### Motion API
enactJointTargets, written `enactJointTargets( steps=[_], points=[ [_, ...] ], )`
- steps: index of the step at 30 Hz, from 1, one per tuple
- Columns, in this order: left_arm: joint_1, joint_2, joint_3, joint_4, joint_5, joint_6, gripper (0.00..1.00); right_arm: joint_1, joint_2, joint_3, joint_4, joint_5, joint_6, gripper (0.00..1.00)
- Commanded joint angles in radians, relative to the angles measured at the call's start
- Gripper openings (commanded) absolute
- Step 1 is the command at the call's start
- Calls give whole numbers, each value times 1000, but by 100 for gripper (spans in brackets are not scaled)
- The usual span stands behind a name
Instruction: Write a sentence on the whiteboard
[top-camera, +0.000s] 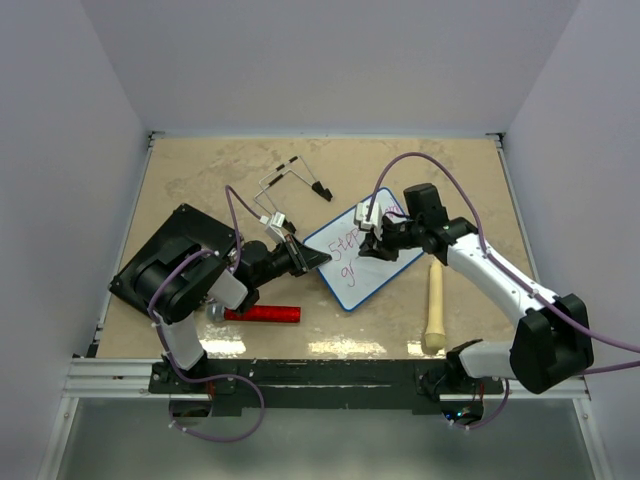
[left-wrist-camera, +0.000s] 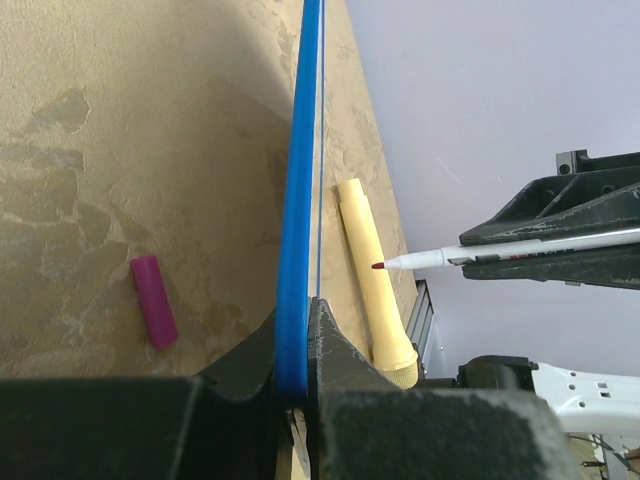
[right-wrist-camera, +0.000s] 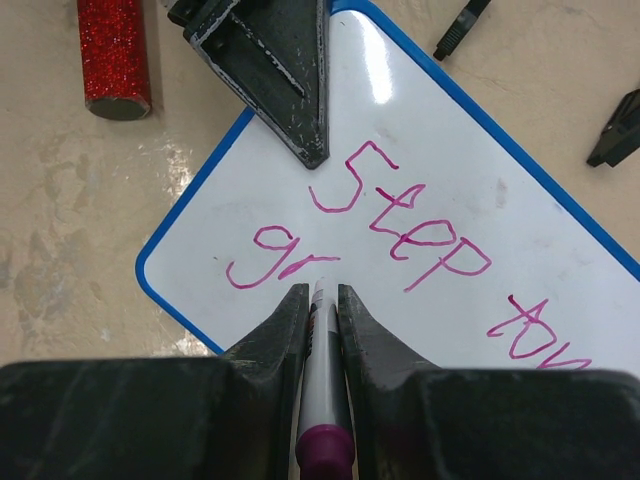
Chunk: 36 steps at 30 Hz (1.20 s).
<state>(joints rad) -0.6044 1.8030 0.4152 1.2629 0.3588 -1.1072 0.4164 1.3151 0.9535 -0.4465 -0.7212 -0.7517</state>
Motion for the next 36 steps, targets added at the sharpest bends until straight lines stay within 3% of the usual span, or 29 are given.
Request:
enactJointTargets(
  steps=[1,36],
  points=[
    [-5,5,16,213,25,29,0,-4,-20,2,37,-56,-1,0],
    [-5,6,7,228,23,24,0,-16,35,-16,58,-76,2,0]
  ],
)
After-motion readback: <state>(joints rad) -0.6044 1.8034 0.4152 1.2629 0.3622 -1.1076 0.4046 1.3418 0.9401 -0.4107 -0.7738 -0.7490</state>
